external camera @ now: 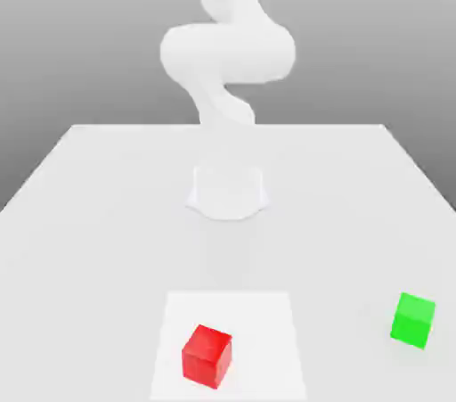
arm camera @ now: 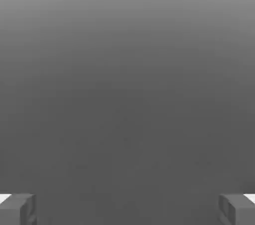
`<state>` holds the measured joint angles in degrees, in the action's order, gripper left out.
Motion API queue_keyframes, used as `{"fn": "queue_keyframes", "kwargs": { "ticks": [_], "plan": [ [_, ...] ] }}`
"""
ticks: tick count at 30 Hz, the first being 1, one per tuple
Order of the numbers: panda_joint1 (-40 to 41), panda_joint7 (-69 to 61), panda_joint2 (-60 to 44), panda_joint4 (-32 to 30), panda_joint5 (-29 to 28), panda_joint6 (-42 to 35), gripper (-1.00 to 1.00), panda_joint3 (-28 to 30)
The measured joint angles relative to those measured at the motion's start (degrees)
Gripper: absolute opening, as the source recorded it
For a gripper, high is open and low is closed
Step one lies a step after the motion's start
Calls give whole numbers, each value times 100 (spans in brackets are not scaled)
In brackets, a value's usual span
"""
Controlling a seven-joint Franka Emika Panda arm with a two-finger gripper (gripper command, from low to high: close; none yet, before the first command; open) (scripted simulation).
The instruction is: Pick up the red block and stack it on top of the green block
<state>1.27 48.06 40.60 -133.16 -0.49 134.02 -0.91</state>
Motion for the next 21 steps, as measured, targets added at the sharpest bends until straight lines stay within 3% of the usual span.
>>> {"fn": "queue_keyframes", "kwargs": {
  "ticks": [21],
  "plan": [
    [643, 1741, -4393, -1158, -236, 1883, 0, -311]
  ]
}}
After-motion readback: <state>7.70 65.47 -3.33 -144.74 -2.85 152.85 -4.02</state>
